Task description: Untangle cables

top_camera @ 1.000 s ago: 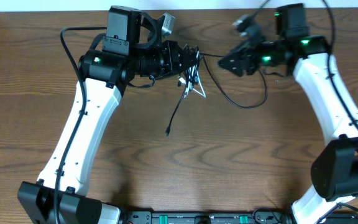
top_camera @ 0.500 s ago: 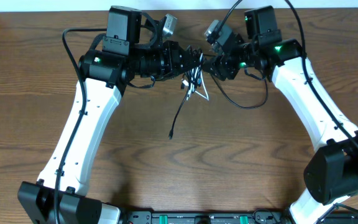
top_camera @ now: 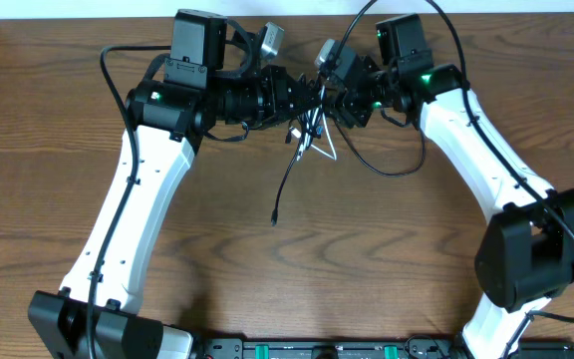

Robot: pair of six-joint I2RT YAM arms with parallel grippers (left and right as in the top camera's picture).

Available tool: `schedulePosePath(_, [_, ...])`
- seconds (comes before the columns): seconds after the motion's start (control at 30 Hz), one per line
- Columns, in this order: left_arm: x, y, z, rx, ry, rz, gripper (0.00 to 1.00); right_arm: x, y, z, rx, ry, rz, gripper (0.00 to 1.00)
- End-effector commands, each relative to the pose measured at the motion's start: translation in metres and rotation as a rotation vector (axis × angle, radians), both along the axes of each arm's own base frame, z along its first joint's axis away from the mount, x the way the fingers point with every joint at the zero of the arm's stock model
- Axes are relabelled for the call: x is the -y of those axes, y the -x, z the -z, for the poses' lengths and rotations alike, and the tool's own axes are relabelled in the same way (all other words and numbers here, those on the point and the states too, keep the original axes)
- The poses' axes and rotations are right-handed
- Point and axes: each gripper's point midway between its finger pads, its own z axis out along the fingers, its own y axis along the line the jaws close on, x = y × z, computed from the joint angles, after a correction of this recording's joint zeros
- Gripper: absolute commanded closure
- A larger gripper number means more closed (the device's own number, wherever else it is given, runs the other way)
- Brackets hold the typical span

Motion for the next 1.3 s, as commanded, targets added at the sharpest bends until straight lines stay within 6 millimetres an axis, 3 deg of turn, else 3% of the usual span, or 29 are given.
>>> schedulePosePath(0.0, [0.001, 0.003, -0.015, 0.037, 0.029, 0.021, 0.92, -0.008, -0.002, -0.007, 0.041, -0.016, -0.027, 0.45])
schedulePosePath(0.2, [0.001, 0.003, -0.016, 0.044, 0.03, 0.021, 0.92, -0.018, -0.002, -0.017, 0.071, -0.064, -0.064, 0.59])
schedulePosePath(0.37, [-0.001, -0.001, -0.013, 0.053, 0.012, 0.004, 0.92, -0.021, 0.001, -0.018, 0.071, -0.073, -0.089, 0.87])
schedulePosePath(0.6, [-0.005, -0.006, -0.008, 0.092, -0.034, -0.014, 0.92, -0.013, 0.0, -0.012, 0.051, -0.047, -0.062, 0.99])
schedulePosePath(0.83, [-0.006, -0.007, -0.008, 0.093, -0.036, -0.016, 0.92, -0.006, -0.001, -0.01, -0.037, -0.075, 0.016, 0.96])
schedulePosePath(0.97, [-0.006, -0.008, -0.007, 0.094, -0.042, -0.022, 0.92, 0.014, -0.012, -0.01, -0.207, -0.163, 0.221, 0.75])
schedulePosePath(1.03, [-0.007, -0.009, -0.006, 0.095, -0.049, -0.029, 0.92, 0.027, -0.016, -0.011, -0.312, -0.229, 0.323, 0.71])
schedulePosePath(1.13, [-0.008, -0.01, -0.005, 0.098, -0.057, -0.037, 0.92, 0.04, -0.012, -0.024, -0.48, -0.381, 0.351, 0.66])
schedulePosePath(1.27, [-0.009, -0.012, -0.004, 0.101, -0.067, -0.047, 0.92, 0.037, 0.0, -0.051, -0.567, -0.535, 0.223, 0.57])
